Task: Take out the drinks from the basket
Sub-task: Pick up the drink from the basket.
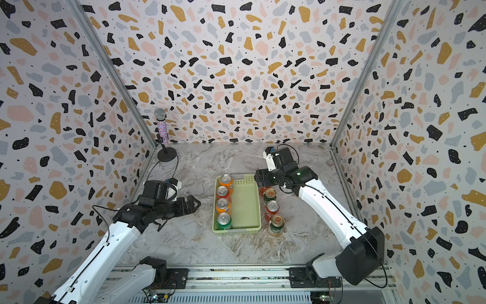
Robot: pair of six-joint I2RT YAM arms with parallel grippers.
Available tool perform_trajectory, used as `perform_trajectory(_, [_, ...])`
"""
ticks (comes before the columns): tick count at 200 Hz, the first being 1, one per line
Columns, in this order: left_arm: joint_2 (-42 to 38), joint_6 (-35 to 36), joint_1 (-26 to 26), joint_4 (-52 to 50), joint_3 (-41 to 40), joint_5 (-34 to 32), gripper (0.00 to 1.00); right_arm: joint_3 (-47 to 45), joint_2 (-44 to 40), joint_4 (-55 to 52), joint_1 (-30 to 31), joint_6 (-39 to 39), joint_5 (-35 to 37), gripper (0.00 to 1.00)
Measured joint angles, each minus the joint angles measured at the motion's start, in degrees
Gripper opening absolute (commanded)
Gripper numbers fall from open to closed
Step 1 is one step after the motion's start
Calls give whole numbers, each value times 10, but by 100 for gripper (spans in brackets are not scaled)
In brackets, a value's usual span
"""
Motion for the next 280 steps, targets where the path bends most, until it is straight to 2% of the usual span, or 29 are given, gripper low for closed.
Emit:
perform_trajectory(58, [0,27,0,-14,14,-20,100,4,48,13,15,20,-8,80])
perform_trajectory(148, [-10,30,4,-21,14,-17,100,112,194,13,56,33,26,80])
perform_trajectory(222, [1,30,61,-20,14,5,100,184,293,12,70,45,52,81])
perform_trajectory(280, [4,30,64,-20,14,24,100,235,335,5,82,48,70,81])
